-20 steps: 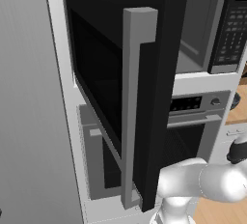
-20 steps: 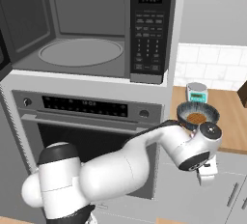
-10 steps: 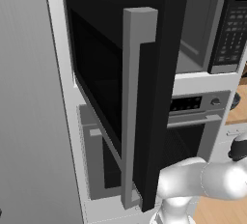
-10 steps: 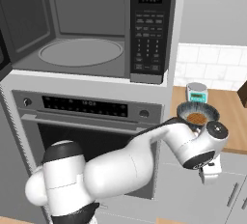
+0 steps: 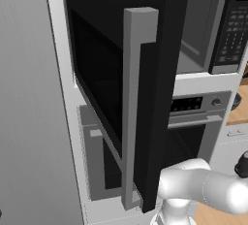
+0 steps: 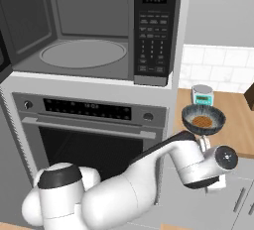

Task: Open the microwave, place the bowl with waffle inside the microwave, then close the microwave door and turn it on.

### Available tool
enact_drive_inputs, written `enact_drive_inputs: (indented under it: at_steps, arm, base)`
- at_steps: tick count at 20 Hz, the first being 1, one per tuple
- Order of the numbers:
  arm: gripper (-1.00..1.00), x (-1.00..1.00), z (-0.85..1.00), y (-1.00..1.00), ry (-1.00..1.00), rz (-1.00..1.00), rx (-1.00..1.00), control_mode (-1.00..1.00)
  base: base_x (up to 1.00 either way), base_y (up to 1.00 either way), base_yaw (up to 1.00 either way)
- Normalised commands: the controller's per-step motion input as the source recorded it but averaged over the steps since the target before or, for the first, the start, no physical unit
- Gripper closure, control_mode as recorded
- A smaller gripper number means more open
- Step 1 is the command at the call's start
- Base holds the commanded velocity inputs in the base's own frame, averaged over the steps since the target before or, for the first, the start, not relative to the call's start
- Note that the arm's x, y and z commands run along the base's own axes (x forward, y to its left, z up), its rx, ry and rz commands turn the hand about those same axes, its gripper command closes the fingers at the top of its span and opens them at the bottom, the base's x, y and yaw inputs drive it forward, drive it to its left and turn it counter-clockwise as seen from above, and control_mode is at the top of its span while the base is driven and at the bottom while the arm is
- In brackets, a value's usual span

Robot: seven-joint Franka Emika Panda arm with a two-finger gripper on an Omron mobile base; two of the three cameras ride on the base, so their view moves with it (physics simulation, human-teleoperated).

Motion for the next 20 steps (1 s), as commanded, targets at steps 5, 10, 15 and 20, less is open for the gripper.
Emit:
enact_drive_inputs:
  at_steps: [5,10,15,20]
  arm:
    - [-1.0,0.01,0.03,0.03,-0.18,0.1,0.06,-1.0]
    - [-1.0,0.06,0.13,0.02,-0.07,0.12,0.0,-1.0]
    - [-1.0,0.06,0.02,0.0,-0.23,0.1,0.0,-1.0]
    - [-1.0,0.21,0.14,0.0,-0.05,0.01,0.0,-1.0]
  base:
    - [0.0,0.0,0.0]
    - [0.0,0.0,0.0]
    - [0.0,0.0,0.0]
    - [0.0,0.0,0.0]
